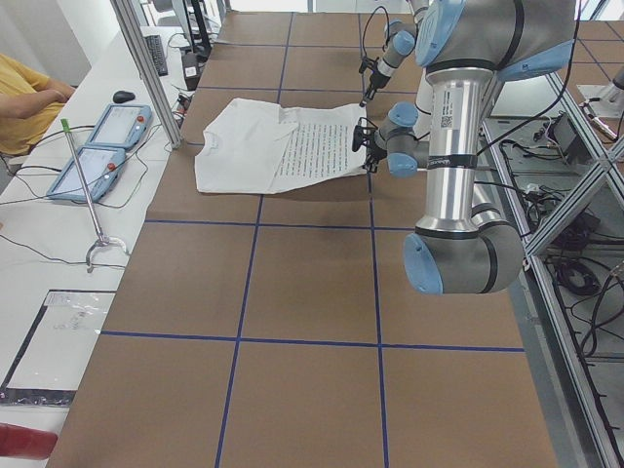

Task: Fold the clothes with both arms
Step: 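Lift the hem with both grippers and carry it toward the collar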

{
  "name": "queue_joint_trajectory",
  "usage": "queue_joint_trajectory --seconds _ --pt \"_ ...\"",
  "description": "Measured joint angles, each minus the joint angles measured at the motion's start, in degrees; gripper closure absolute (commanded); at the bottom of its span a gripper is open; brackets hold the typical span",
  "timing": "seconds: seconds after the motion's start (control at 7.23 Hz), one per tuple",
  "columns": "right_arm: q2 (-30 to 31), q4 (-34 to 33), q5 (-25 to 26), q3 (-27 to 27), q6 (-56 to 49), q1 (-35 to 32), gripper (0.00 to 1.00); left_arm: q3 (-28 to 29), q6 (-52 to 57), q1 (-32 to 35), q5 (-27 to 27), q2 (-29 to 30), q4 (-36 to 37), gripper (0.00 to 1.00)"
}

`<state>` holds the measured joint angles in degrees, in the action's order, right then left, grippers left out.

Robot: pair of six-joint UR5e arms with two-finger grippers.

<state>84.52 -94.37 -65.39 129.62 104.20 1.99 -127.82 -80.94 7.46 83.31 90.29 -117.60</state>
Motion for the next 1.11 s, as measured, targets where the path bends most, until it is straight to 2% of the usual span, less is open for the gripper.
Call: queue_joint_trajectory --seconds 0.14,0.28,0.41,0.55,0.83,1.11 --pt "0.0 -7.2 -2.5 7.6 0.0 -0.4 1.00 -4.9 0.1 1.1 2.8 -0.4 3.3 1.00" --pt "-0.4 -15.0 -5.4 15.8 0.0 -1.1 1.00 -12.0 0.2 3.5 6.6 -0.2 10.1 1.00" --pt "-2.6 -22.1 -9.0 21.7 -0.1 -2.9 1.00 -19.2 0.2 6.1 10.2 0.9 18.7 1.00" --pt "-6.5 -27.6 -12.3 24.0 -0.3 -5.7 1.00 -23.2 0.5 8.1 12.6 3.6 26.1 1.00" --pt "-15.1 -34.1 -15.2 22.7 -3.8 -12.0 1.00 -21.1 4.6 12.2 14.0 11.5 32.9 1.00" --pt "-20.3 -35.1 -18.0 18.1 -9.7 -20.2 1.00 -14.9 12.0 19.7 14.3 16.2 34.0 1.00"
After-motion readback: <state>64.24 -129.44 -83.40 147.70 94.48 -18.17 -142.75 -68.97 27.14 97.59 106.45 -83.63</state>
